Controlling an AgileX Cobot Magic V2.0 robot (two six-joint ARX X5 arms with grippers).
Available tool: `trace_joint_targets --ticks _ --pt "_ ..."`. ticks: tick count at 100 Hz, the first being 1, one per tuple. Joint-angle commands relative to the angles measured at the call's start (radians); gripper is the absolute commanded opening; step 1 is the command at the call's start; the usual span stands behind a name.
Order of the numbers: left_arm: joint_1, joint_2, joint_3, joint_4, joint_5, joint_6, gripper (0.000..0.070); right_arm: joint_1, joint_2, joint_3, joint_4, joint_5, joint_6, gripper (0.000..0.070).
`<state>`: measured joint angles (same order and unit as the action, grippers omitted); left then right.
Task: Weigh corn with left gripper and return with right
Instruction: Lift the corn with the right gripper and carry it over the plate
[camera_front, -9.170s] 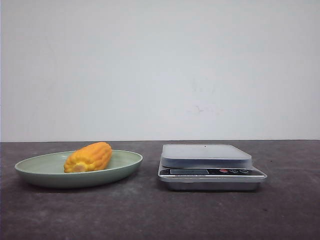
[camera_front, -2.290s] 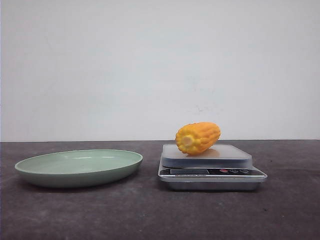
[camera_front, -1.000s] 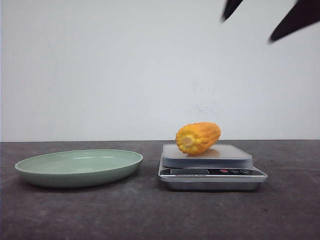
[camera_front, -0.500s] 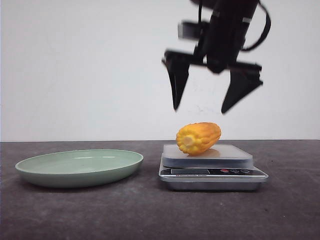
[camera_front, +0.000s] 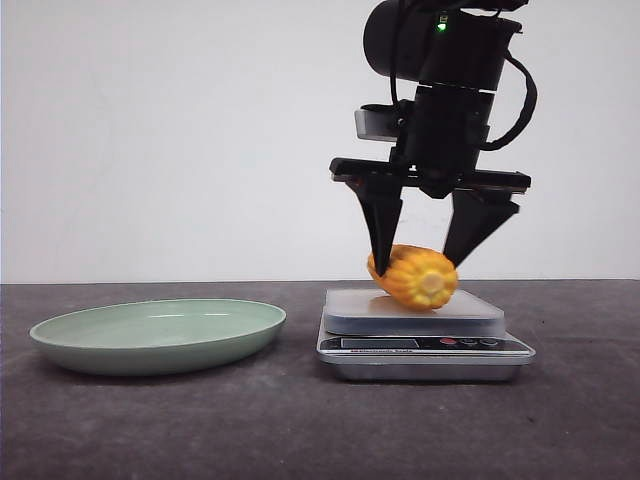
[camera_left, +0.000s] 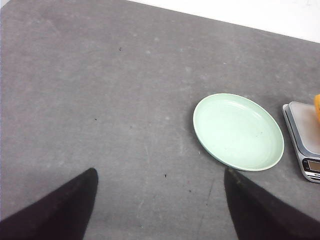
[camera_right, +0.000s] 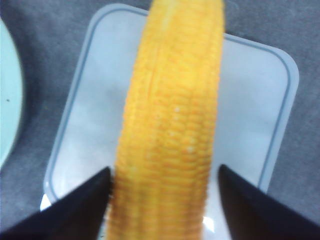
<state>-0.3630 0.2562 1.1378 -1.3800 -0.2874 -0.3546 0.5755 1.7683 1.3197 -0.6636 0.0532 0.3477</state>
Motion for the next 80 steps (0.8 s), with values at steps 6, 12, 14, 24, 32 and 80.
trace_joint_targets --ticks 6,12,14,24,32,80 --pt "-0.002 0.005 0.011 0.007 0.002 0.021 0.0474 0.01 0.019 0.02 0.002 0.0 0.011 0.0041" --pt "-0.002 0.005 0.011 0.006 0.001 0.022 0.0474 0.012 0.019 0.02 0.006 0.0 0.011 0.0" --pt "-0.002 0.005 0.011 0.006 0.002 0.022 0.0474 0.014 0.019 0.02 0.009 0.0 0.011 0.0" --pt "-0.002 0.005 0.011 0.006 0.001 0.023 0.0474 0.019 0.014 0.024 0.024 -0.002 -0.009 0.0" --pt "-0.002 0.005 0.011 0.006 0.002 0.024 0.0474 0.019 -0.003 0.047 -0.019 -0.001 -0.038 0.0" --pt "-0.002 0.005 0.011 0.008 0.001 0.024 0.0474 0.177 -0.054 0.317 -0.092 -0.109 -0.05 0.0"
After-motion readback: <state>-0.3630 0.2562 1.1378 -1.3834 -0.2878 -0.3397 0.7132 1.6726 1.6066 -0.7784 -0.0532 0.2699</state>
